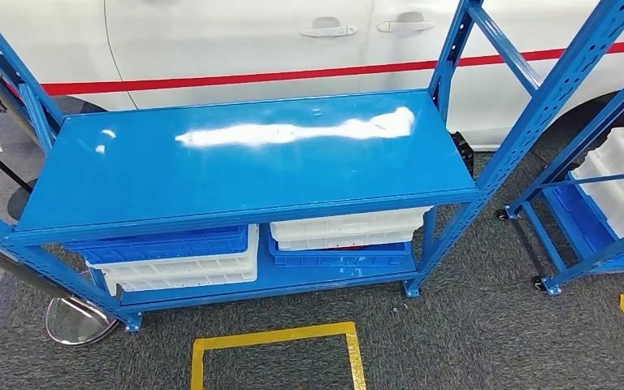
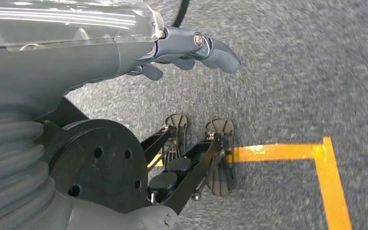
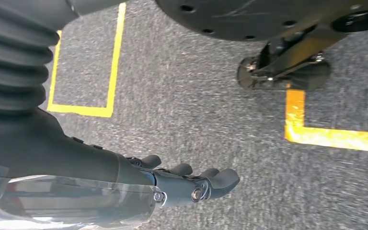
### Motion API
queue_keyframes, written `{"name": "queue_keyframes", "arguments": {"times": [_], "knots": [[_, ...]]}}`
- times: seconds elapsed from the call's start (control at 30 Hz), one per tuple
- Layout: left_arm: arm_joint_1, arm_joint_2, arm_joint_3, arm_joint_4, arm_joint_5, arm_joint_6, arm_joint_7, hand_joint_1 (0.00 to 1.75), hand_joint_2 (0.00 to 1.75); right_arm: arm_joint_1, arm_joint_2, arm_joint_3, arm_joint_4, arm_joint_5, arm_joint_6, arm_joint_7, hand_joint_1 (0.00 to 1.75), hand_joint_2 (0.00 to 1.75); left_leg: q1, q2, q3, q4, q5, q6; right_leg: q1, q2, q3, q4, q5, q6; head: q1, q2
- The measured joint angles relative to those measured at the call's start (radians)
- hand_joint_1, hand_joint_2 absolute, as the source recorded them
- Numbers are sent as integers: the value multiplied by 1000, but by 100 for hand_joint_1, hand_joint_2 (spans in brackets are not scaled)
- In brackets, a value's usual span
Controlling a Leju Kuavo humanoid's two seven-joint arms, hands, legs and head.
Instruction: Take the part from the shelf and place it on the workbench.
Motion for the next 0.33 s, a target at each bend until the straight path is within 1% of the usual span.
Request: {"name": "queue_keyframes", "arguments": {"times": [0.3,0.33], "knots": [[44,31,-187,-4,-19,-83,63,0,175,10,-40,176,19,-200,-5,21,0,175,0,0,0,0,0,0,0,0,0,0,0,0,0,0],[46,34,-197,-4,-20,-87,66,0,175,11,-42,185,20,-211,-5,22,0,175,0,0,0,0,0,0,0,0,0,0,0,0,0,0]]}}
